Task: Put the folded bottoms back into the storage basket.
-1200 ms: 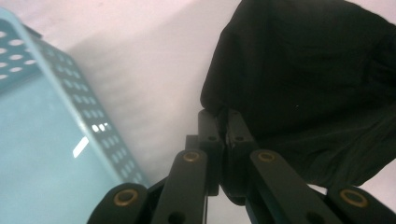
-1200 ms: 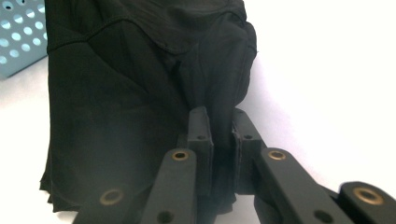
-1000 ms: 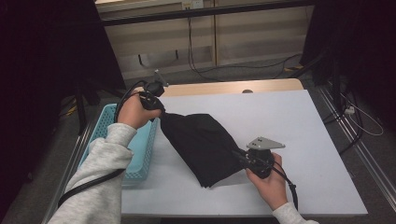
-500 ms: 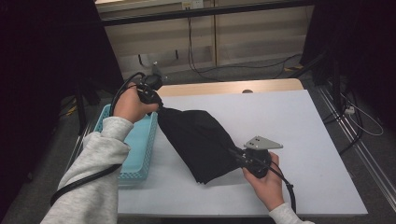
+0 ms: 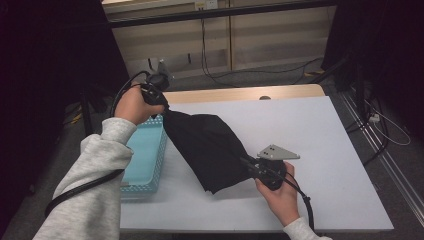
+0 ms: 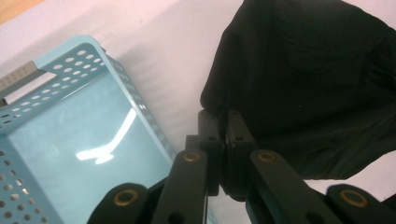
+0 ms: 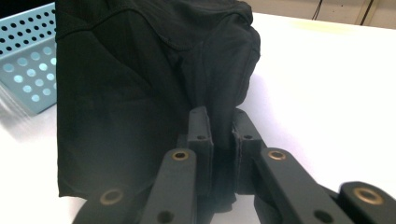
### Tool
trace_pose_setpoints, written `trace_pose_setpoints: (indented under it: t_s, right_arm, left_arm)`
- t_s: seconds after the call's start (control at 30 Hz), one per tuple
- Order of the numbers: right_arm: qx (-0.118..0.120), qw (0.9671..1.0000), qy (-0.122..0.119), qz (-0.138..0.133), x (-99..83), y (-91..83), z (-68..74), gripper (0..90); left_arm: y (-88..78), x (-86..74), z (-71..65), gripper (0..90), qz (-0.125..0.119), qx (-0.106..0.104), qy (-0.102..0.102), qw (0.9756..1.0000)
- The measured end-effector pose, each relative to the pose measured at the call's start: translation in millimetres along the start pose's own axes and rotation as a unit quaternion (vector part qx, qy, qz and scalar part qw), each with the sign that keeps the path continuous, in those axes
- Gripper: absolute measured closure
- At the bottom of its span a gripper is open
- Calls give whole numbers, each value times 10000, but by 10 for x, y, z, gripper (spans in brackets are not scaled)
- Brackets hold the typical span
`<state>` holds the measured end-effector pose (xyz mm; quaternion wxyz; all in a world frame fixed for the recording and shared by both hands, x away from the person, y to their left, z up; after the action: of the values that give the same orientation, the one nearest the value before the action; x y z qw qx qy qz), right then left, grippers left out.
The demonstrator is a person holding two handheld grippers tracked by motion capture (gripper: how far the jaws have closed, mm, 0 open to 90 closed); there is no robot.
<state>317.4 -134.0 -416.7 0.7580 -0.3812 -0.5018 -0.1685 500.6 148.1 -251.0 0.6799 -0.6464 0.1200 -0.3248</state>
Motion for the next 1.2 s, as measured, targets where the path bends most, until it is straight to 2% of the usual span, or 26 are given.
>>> trace_pose_setpoints:
  t_s: [0.17, 0.37, 0.63, 0.8, 1.1, 1.2]
  right_arm:
    - [99, 9999, -19, -96, 27, 53, 39, 812]
    - [134, 9998, -34, -143, 67, 81, 83, 812]
    - [158, 9994, -84, -288, 143, 121, 104, 812]
    - [177, 9991, -121, -364, 187, 149, 129, 811]
    - [325, 9985, -161, -399, 273, 252, 220, 810]
    - [336, 9984, -259, -379, 325, 295, 265, 810]
  left_arm:
    - [-88, 29, 42, 880, 185, 194, 83, 9996]
    - [-179, 62, 50, 880, 275, 295, 127, 9991]
    - [-392, 103, 83, 880, 221, 409, 115, 9989]
    - [-457, 104, 106, 880, 221, 504, 123, 9984]
    - [-604, 44, 225, 880, 174, 545, 46, 9983]
    - [-638, 20, 273, 880, 152, 575, 10, 9982]
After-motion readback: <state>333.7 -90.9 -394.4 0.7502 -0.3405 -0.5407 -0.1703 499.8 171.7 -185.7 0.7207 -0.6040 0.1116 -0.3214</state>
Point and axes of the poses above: each handheld gripper's, and its own axes: y roughly forward along the jaws, x roughly out of its top, z roughly to its left, the point moved 1 cm from there along y, roughly forward along the jaws, and after that the axes turned 10 degrees about x, right-handed, at the moved point
